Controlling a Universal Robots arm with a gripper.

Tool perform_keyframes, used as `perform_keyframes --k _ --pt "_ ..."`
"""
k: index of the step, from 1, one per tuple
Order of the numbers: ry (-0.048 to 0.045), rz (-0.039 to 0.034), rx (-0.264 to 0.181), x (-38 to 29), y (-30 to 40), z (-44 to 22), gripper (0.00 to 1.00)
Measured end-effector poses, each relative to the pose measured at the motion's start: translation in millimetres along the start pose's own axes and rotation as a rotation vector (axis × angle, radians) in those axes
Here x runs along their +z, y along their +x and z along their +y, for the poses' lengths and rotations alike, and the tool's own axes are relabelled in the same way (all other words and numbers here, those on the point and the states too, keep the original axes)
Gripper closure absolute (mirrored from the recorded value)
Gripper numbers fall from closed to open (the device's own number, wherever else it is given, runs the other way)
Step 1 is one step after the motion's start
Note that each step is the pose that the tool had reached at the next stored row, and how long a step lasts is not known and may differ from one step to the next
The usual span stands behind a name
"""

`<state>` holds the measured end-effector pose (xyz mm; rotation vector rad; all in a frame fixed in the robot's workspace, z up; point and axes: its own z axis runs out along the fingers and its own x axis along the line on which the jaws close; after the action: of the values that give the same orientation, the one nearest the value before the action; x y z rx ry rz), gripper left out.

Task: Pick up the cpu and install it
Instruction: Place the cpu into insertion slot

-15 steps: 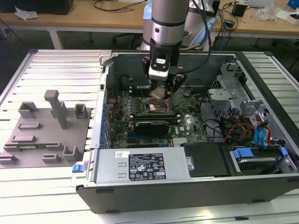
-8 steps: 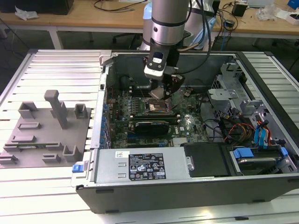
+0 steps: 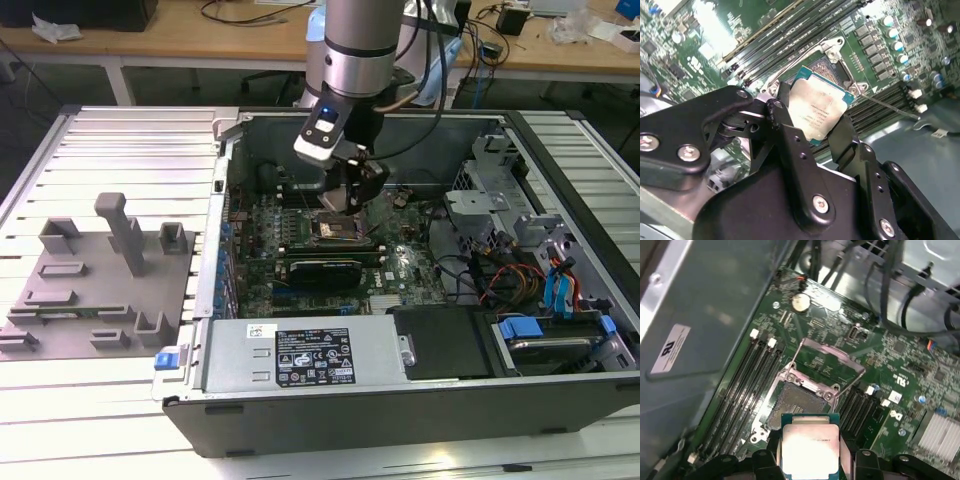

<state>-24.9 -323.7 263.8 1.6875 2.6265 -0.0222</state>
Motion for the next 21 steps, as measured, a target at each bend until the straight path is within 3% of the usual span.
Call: perform_keyframes --k 5,8,18,21 --pt "0.0026 0.0002 0.107 0.2 0.0 0.0 0.45" --pt "0.0048 0.0003 0.202 0.5 0.0 0.0 0.45" --pt "0.0098 0.0006 0.407 1.4 0.0 0.0 0.45" --pt "0.0101 0.0006 0.416 1.4 0.0 0.0 0.45"
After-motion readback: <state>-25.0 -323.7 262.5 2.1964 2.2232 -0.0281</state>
